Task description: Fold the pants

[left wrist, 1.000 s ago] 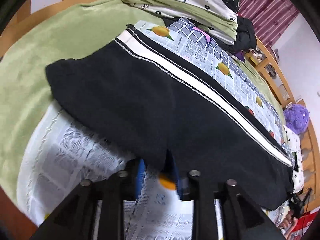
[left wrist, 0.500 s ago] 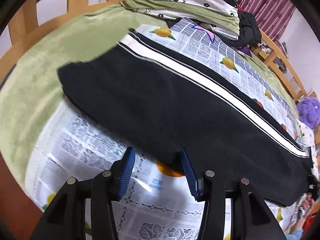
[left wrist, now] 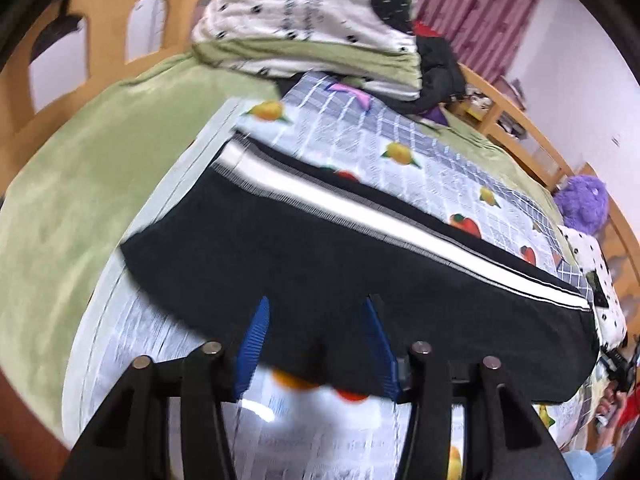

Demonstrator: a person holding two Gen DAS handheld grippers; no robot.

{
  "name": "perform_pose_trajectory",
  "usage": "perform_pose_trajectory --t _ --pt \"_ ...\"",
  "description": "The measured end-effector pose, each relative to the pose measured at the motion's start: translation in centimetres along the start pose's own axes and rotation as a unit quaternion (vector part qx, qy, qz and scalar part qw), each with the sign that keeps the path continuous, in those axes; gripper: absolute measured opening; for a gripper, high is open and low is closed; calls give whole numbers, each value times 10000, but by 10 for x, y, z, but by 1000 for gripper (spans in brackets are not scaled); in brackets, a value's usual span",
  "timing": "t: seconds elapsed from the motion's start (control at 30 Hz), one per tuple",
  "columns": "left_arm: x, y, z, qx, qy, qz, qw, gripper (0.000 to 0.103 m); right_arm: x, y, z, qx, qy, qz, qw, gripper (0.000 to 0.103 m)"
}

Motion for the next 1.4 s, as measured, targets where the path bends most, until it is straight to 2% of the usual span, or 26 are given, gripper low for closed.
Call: perform_pose_trajectory --t 0.07,0.17,0.23,0.27,0.3,0.33,0.4,0.47,0.5,0.57,0.6,0.67,0.8,0.9,0.93,0.97,1.0,1.1,1.13,1.17,1.23,1.3,1.33,1.4 --pt "6 -7 -13 35 -68 -261 9996 57 5 24 18 47 -109 348 9993 43" --pt "5 4 -39 471 -24 -523 9975 57 1 65 31 173 -123 977 9950 47" --pt "-1 27 -55 906 118 -511 9945 57 -12 92 26 334 18 1280 9912 51" --pt "-3 37 -60 1005 195 -470 9936 57 -23 101 20 399 148 1356 9898 51" --pt "-6 48 -64 919 286 -379 9946 57 -30 105 14 414 276 1401 9889 51" --pt "-4 51 -60 695 259 -326 9967 57 -44 110 -1 362 588 1469 9867 51" --pt "4 53 -52 581 305 -232 9976 57 -62 114 -21 180 1018 1583 9820 51" --pt "23 48 -46 307 238 -87 9992 57 -64 118 -24 -92 971 1748 9798 51" --pt "32 46 -46 190 200 -35 9996 57 -61 122 -22 -85 991 1752 9795 51" --pt "55 37 -53 -7 109 58 9999 57 -50 132 -19 215 1019 1613 9814 51" --pt "71 32 -60 -26 51 95 9999 57 -40 138 -15 228 941 1590 9825 51" --pt "92 24 -75 4 -48 58 10000 57 -26 153 -8 145 768 1698 9824 51" --pt "125 27 -113 553 -84 -96 9984 55 1 182 -15 120 572 1826 9814 51" --pt "141 35 -135 839 -120 -67 9964 54 5 196 -25 153 542 1917 9798 51" --pt "142 36 -141 856 -106 -54 9963 51 7 199 -30 110 525 1990 9785 51" --pt "143 37 -146 932 -89 -55 9956 32 12 202 -38 56 513 2054 9773 51" --pt "144 38 -152 1122 -82 -183 9935 19 13 203 -43 63 505 2058 9773 51" --pt "151 41 -139 917 -482 -80 9946 18 24 215 -58 255 466 2106 9761 51" --pt "152 43 -138 938 -476 -84 9944 18 30 221 -61 282 412 2213 9739 51" --pt "152 46 -137 928 -461 8 9946 18 38 227 -64 275 328 2407 9697 51" --pt "148 52 -143 984 -325 131 9945 19 50 242 -70 323 224 2830 9583 64" --pt "146 50 -144 1065 -373 37 9936 19 61 264 -81 595 185 3486 9352 72" --pt "144 48 -142 1121 -406 -47 9929 19 63 270 -85 674 186 3659 9280 72" --pt "143 46 -139 1182 -459 -124 9919 19 67 287 -101 999 275 4120 9053 72"
Point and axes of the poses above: each gripper's, at about its wrist camera, not at the fingertips, and z roughly against the way its jaws point, y to its left, x to its top, the point moved 8 cm from there along -z, roughly the way its jaws point, and after that the axes turned 15 degrees about z, right-handed, at the moved point
